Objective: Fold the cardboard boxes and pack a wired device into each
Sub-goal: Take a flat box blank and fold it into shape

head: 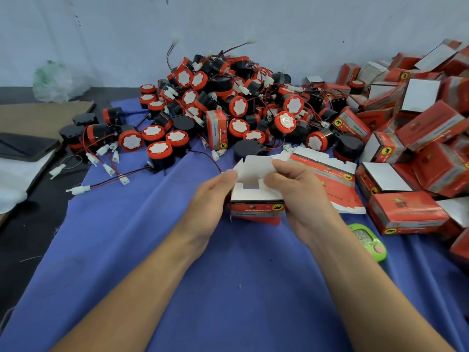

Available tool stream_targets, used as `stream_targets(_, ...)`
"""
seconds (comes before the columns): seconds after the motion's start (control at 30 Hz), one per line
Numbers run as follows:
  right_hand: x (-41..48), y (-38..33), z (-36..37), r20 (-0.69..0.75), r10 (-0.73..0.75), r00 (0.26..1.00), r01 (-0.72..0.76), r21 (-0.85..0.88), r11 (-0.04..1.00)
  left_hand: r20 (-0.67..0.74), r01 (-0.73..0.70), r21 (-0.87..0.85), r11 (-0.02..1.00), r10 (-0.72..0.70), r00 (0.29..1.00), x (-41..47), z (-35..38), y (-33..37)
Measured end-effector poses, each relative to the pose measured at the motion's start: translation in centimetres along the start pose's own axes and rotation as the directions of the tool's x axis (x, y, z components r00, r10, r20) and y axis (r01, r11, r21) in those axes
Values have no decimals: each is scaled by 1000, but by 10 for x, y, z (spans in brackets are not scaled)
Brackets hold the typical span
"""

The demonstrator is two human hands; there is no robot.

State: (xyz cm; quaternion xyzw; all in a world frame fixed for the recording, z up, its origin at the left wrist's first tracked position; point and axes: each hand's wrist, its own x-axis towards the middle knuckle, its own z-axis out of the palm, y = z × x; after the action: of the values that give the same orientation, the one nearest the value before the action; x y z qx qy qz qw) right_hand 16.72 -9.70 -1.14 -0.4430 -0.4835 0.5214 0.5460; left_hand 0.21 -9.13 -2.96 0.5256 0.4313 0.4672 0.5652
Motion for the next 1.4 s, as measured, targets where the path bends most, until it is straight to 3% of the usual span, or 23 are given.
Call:
stream_targets(0.1,1,2,2,-46,-18,999,15,-76,997,-17,-74,124,990,77,997,2,-2,-1)
stream_targets(0.37,7,-1,0,-77,90,993,-102,-165,981,-10,-214,57,975,215,977,-1,0,7)
stream_targets(0.53,5,-4,-6,-1,199,980,-197,121,973,-93,-201,-25,979,198,976,1,1,8)
stream_targets(0.77,3,-7,-23,131,268,955,-286,154,946,-31,-244,-5,970,244,969,0,1,7)
stream_targets(0.93,2,-8,-20,147,195,970,-196,-11,981,-35,-245,86,966,249,968,-3,2,5)
stream_targets(1.2,2,-3,-11,117,67,991,-48,-154,987,-111,-195,69,978,202,973,-5,8,8)
stream_targets(1.4,1,-3,-10,99,67,993,-50,-166,985,-90,-205,156,966,220,971,-7,6,9)
